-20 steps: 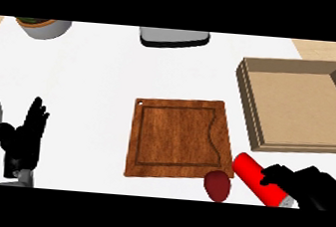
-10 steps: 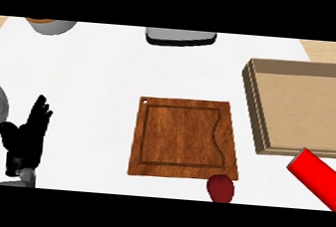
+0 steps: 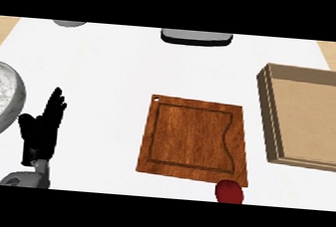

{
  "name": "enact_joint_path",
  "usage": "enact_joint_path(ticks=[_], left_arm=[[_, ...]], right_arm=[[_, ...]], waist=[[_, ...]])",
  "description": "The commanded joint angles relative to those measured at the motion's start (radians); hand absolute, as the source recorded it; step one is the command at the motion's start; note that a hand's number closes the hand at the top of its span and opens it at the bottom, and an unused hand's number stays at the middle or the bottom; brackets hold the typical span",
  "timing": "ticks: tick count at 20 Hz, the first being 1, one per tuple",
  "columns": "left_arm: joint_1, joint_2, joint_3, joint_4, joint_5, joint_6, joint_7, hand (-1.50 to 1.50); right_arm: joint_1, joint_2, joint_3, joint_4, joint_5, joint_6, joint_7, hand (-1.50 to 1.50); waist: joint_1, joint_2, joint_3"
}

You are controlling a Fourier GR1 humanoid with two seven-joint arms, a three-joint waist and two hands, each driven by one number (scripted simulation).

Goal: Pick the can from the cutting board and place it in the cardboard box

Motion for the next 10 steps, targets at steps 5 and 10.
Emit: enact_joint_path(ticks=[5, 10], left_arm=[[0.004, -0.031, -0.01, 0.061, -0.004, -0.022, -0.075, 0.0], [-0.101, 0.04, 0.033, 0.078, 0.031, -0.085, 0.004, 0.0]], right_arm=[[-0.295, 0.02, 0.143, 0.319, 0.06, 0.074, -0.072, 1.5], [-0.556, 0.045, 0.28, 0.57, 0.131, 0.075, -0.085, 1.5]], waist=[[0.043, 0.009, 0.0], [0.06, 0.013, 0.001]])
